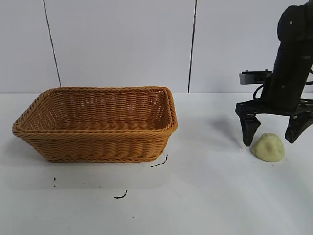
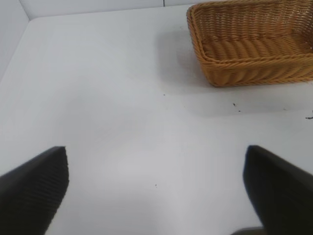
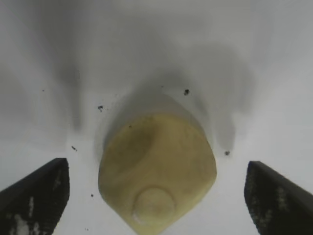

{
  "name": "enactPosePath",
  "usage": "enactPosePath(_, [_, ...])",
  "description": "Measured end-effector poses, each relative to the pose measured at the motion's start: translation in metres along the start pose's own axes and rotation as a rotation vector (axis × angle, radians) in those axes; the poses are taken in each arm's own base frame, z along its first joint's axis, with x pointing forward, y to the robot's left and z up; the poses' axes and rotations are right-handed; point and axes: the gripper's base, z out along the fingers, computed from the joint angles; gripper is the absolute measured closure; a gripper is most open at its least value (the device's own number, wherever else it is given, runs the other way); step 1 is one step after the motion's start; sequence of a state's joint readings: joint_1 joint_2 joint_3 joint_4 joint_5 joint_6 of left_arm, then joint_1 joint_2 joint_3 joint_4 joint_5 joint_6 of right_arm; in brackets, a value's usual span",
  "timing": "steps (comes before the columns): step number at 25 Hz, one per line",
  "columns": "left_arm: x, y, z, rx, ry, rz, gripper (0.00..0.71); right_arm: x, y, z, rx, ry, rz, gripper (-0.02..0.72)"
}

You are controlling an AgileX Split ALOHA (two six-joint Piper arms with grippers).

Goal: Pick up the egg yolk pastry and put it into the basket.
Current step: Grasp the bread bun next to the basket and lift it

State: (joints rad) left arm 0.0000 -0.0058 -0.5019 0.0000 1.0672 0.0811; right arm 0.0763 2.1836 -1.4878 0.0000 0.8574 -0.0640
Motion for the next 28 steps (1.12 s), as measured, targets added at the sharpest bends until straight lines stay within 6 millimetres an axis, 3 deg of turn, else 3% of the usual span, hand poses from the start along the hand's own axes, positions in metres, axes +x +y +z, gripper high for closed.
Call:
enactPosePath(4, [0.000,0.000,0.000,0.000,0.000,0.000,0.014,0.000,0.001,0.008,-0.012,0.005,0.013,0.010])
enactPosePath(7, [0.000,0.000,0.000,0.000,0.000,0.000,0.014,0.000,0.001,0.009,-0.014,0.010,0.014,0.062])
enactPosePath(10, [0.000,0.000,0.000,0.000,0.000,0.000,0.014,0.001,0.001,0.009,-0.016,0.024,0.015,0.171])
enactPosePath(15, [0.000,0.000,0.000,0.000,0.000,0.000,0.014,0.003,0.001,0.009,-0.012,0.043,0.011,0.460])
enactPosePath(19, [0.000,0.000,0.000,0.000,0.000,0.000,0.014,0.003,0.001,0.005,-0.013,0.048,0.010,0.538])
enactPosePath(23, [0.000,0.000,0.000,0.000,0.000,0.000,0.014,-0.002,0.001,-0.023,-0.012,0.027,0.010,0.552])
enactPosePath(28, [0.000,0.000,0.000,0.000,0.000,0.000,0.014,-0.023,0.000,-0.092,-0.005,-0.098,0.009,0.552])
